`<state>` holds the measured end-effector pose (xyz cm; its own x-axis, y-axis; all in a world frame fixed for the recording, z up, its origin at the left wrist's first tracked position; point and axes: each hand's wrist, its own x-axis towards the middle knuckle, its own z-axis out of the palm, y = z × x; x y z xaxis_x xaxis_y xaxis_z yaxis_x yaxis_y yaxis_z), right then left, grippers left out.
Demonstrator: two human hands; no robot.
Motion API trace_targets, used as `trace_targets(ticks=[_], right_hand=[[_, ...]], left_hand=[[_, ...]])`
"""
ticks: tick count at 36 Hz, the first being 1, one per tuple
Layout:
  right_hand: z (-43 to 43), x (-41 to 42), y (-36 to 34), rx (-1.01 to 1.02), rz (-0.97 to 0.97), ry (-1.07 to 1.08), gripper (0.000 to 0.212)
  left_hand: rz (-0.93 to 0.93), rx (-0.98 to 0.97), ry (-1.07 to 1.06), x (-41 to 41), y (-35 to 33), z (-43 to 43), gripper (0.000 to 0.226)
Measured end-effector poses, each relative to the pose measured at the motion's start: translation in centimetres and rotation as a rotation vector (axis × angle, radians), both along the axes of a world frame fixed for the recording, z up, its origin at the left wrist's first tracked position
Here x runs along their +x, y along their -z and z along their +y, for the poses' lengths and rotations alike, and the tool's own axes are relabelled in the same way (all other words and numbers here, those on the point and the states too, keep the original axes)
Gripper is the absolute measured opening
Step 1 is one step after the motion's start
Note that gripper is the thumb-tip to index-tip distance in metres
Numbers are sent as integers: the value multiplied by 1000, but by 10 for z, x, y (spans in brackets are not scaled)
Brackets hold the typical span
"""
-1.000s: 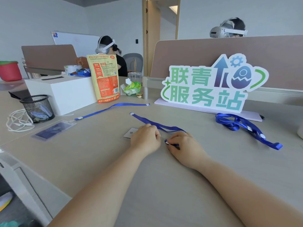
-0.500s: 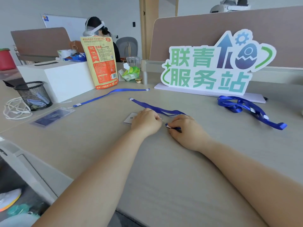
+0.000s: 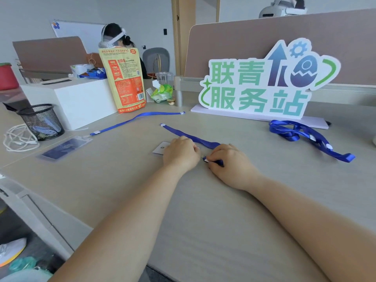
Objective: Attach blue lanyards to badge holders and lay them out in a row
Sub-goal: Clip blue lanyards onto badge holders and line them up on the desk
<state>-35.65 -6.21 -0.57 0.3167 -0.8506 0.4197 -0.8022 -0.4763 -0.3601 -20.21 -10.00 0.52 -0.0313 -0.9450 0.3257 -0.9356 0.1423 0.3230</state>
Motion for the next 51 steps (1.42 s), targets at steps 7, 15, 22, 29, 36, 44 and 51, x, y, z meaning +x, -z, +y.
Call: trace_targets(ticks=[7, 15, 22, 29, 36, 44, 51], right_hand=[[2, -4, -3, 35, -55, 47, 16], [0, -9, -6, 75, -64, 97, 13], [3, -9, -9, 162, -106, 96, 29], [3, -7, -10, 149, -24, 177, 25], [4, -8, -11, 138, -99, 159, 8], [7, -11, -17, 245, -571, 121, 10], [9, -10, -21, 235, -628, 145, 20]], left_hand=[[297, 89, 134, 11, 4, 4, 11], [98, 178, 226, 34, 0, 14, 81], [73, 223, 213, 30, -5, 22, 69], [185, 230, 181, 30, -4, 24, 63], [276, 160, 252, 19, -10, 27, 42], [507, 54, 365, 15, -11, 30, 36], [486, 66, 397, 12, -7, 28, 33]])
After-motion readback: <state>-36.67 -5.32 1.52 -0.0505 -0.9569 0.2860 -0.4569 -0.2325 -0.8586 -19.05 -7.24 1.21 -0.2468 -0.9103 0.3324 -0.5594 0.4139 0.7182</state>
